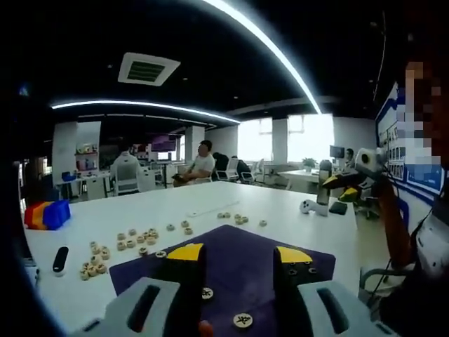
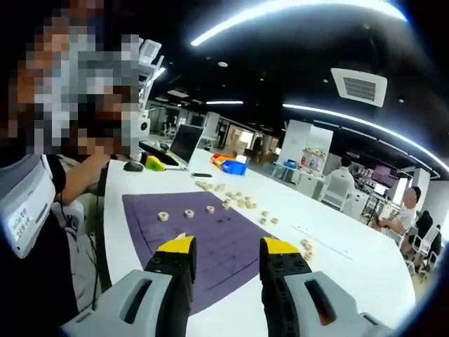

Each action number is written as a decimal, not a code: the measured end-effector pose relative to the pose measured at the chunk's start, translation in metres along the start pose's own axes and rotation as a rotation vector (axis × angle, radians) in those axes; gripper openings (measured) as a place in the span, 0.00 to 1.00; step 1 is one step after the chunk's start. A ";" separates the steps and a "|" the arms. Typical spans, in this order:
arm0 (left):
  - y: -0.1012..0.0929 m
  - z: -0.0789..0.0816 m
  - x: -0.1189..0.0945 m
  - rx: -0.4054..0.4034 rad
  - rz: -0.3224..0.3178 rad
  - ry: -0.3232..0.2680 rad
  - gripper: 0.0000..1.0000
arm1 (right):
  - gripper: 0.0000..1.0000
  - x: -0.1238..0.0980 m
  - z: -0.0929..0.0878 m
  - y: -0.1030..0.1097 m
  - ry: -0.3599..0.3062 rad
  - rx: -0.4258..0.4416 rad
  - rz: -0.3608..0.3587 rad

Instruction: Pick up the chess pieces one by one and place each piece onto its starting position on the chessboard, setting the pieces on their correct points until all the chess pieces are arranged in the starting layout

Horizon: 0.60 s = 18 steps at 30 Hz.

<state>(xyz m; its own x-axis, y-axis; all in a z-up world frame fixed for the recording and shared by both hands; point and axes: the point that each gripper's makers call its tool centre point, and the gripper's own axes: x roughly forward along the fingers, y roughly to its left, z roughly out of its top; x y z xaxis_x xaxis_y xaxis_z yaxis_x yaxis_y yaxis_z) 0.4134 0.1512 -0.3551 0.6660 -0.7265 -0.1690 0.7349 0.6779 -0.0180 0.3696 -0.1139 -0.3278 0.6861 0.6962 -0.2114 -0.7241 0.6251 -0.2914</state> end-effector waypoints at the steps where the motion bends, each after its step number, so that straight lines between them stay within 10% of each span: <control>1: 0.000 0.000 0.000 -0.001 0.000 0.001 0.39 | 0.37 0.000 -0.001 0.002 0.000 -0.003 0.002; 18: 0.005 -0.001 0.011 -0.004 0.004 0.026 0.39 | 0.37 0.001 -0.003 0.007 -0.002 -0.003 -0.001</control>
<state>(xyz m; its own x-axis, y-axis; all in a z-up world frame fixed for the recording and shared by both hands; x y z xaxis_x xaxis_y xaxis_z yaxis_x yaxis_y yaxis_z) 0.4245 0.1466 -0.3581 0.6654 -0.7207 -0.1946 0.7317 0.6813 -0.0209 0.3651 -0.1101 -0.3333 0.6865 0.6963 -0.2092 -0.7233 0.6246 -0.2946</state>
